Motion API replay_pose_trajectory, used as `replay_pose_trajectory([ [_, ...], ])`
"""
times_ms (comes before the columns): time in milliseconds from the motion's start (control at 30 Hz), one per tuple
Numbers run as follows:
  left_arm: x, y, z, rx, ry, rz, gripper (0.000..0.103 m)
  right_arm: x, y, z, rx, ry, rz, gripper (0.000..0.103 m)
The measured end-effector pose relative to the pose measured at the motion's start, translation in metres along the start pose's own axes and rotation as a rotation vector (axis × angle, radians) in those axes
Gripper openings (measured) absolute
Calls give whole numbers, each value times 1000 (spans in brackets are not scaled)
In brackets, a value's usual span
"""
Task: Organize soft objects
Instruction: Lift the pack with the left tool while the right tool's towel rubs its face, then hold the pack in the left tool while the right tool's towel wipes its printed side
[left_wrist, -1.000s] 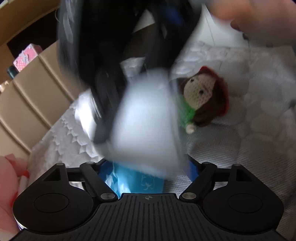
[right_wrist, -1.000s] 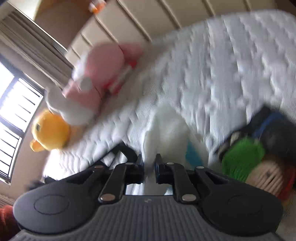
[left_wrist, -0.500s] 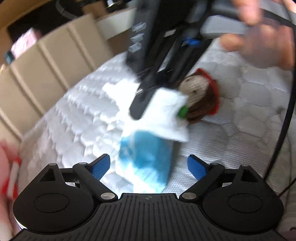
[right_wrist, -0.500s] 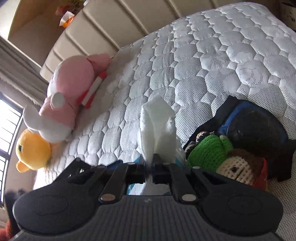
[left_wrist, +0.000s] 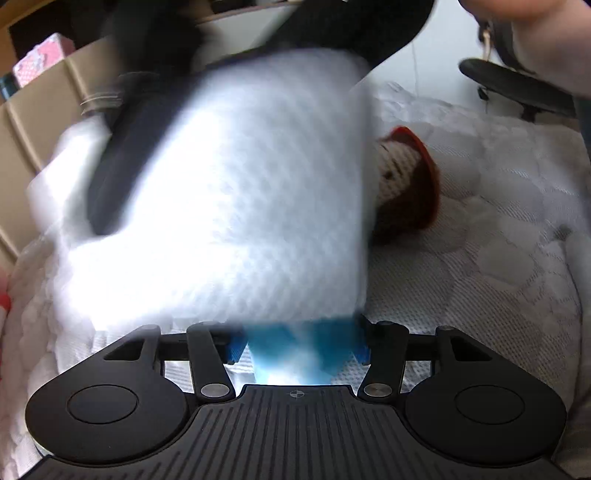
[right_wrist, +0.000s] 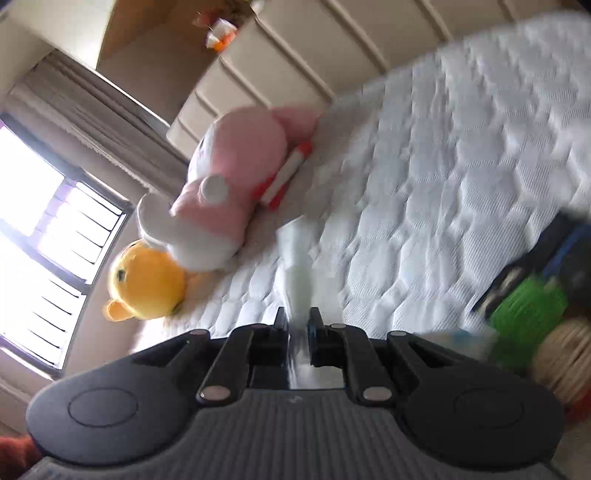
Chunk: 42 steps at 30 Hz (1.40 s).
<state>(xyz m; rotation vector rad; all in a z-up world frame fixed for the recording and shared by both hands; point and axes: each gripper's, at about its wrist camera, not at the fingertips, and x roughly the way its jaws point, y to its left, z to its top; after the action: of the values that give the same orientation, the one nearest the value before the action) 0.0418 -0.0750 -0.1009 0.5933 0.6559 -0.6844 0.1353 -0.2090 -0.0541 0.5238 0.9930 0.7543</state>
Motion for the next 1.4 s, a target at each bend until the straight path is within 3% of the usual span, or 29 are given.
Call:
replay_pose_trajectory([
  [133, 1, -1, 0, 1, 5, 7, 63, 8, -17, -4, -6, 57, -194, 10],
  [233, 4, 4, 0, -33, 16, -1, 66, -1, -16, 1, -27, 36, -245, 9],
  [367, 4, 5, -1, -39, 11, -6, 66, -19, 2, 7, -224, 16, -412, 10],
  [500, 5, 4, -2, -38, -25, -38, 89, -36, -3, 7, -291, 16, -487, 10],
  [567, 8, -1, 0, -16, -48, -50, 90, -40, -12, 7, -242, 3, -465, 10],
  [600, 9, -4, 1, -2, -57, -51, 85, -40, -16, 8, -204, -3, -442, 10],
  [633, 10, -8, 3, 16, -61, -47, 69, -39, -18, 9, -177, -10, -422, 10],
  [667, 12, -12, 4, 35, -63, -41, 65, -40, -18, 10, -157, -18, -403, 10],
  [767, 2, -15, 6, 103, -77, 55, 64, -45, -13, 13, -165, -63, -364, 10],
  [900, 5, 4, 5, 97, -41, 178, 64, -53, -8, 18, -125, -131, -271, 10],
  [1000, 5, 6, 4, 81, -24, 153, 72, -45, -6, 25, -50, -112, -104, 10],
  [1100, -8, 9, 7, 45, -28, 127, 96, -23, -8, 22, 19, -15, -4, 10],
  [1233, -23, 20, 9, -26, 77, 104, 96, 9, -16, 13, 4, 126, -79, 11],
  [1300, -23, 28, 5, -126, 137, 62, 97, 23, -18, 8, -28, 189, -146, 12],
  [1400, -17, 40, -5, -289, 223, -25, 99, 22, -14, 7, -97, 192, -233, 12],
])
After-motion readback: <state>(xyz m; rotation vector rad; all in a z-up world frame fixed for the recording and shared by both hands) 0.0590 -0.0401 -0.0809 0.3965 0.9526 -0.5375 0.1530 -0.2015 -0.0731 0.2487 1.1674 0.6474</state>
